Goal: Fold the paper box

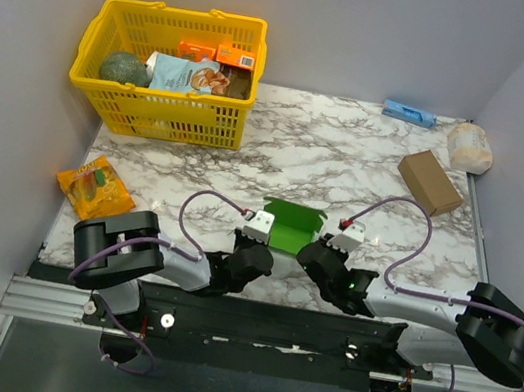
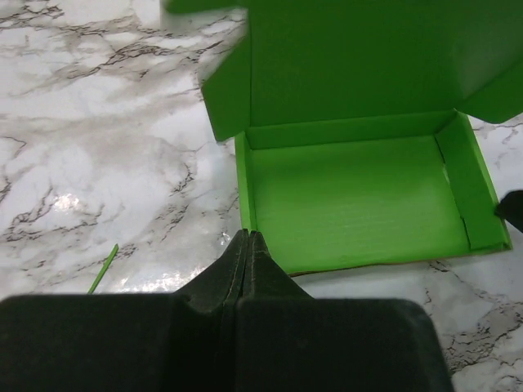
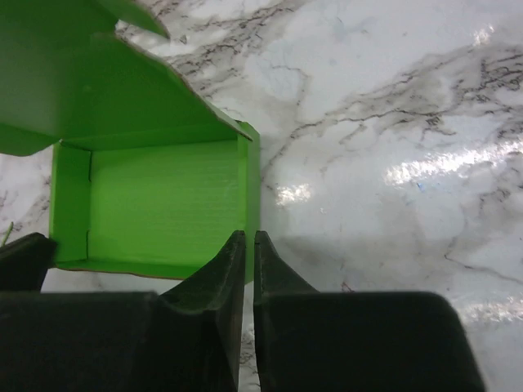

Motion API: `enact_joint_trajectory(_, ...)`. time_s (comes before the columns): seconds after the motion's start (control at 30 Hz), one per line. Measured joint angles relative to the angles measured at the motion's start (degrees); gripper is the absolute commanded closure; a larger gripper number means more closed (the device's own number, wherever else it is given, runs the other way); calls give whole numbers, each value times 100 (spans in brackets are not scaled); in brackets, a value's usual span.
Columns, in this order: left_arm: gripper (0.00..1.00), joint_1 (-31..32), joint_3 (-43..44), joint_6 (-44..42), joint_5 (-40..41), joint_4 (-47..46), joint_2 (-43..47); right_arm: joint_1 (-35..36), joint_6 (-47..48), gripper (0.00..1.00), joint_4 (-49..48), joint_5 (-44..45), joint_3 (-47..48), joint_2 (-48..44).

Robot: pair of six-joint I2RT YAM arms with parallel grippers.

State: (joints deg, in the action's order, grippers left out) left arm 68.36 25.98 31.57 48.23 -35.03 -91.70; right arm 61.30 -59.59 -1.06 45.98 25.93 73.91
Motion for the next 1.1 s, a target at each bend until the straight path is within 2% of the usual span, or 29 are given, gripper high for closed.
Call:
enact_joint_trajectory(0.2,100,33,63,28,280,474,0,219,-140,48,822,-72,-68,-680)
enact_joint_trajectory(0.27,100,42,39,26,280,723,-15,299,-205,44,1045,-90,-94,-951)
enact_joint_trajectory(0.4,100,39,9,22,286,962,-37,358,-138,28,1340,-219,-236,-1558)
enact_joint_trajectory(0.53,100,39,9,-33,297,979,-35,358,133,18,1451,-275,-262,-2129)
enact_joint_trajectory(0.67,96,39,9,-197,280,1132,105,297,584,15,1493,-442,-177,-2363)
enact_joint_trajectory(0.7,92,42,11,-243,269,1165,190,234,728,15,1502,-538,-98,-2334)
enact_joint_trajectory(0.73,80,42,11,-317,229,1198,352,170,863,15,1508,-647,-4,-2282)
enact_joint_trajectory(0.8,64,42,11,-468,160,1261,708,-26,1196,14,1506,-938,247,-2114)
enact_joint_trajectory(0.83,47,39,11,-490,111,1274,874,-140,1377,14,1488,-1110,393,-1998)
enact_joint_trajectory(0.9,30,42,4,-623,-4,1405,1360,-354,1779,13,1453,-1469,717,-1738)
enact_joint_trajectory(0.93,19,39,-4,-693,-101,1484,1672,-457,1947,13,1432,-1628,872,-1615)
enact_joint_trajectory(1.1,3,35,-179,-973,-649,2009,3335,-780,2771,12,1217,-2420,1362,-1250)
